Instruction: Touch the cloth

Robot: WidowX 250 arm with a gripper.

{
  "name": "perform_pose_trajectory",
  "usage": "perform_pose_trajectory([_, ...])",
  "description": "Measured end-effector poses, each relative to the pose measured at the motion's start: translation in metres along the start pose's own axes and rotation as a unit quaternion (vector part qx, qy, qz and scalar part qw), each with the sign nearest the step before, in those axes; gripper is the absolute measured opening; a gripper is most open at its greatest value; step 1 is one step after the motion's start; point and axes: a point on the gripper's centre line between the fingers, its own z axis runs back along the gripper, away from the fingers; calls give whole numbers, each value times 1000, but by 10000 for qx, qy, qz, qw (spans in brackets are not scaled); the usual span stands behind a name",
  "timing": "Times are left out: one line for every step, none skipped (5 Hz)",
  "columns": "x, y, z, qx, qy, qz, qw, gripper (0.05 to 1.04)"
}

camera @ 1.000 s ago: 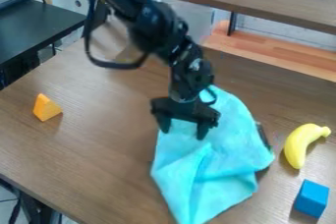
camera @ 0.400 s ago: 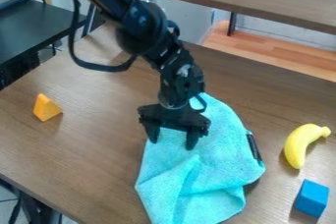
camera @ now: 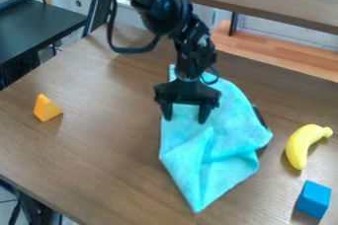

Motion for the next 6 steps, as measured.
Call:
perform_pose_trajectory([26, 5, -6, 66, 43, 288, 9996, 1001])
perform_pose_trajectory([45, 6, -9, 132, 4, 458, 9989, 1001])
perform_pose_trajectory([40, 7, -12, 130, 30, 465, 9988, 1001])
perform_pose_trajectory([16, 10, -9, 131, -19, 293, 9995, 1002])
perform_pose_trajectory([-13, 12, -2, 106, -92, 14, 9999, 1002])
perform_pose_trajectory([-39, 15, 6, 20, -59, -173, 9998, 1001])
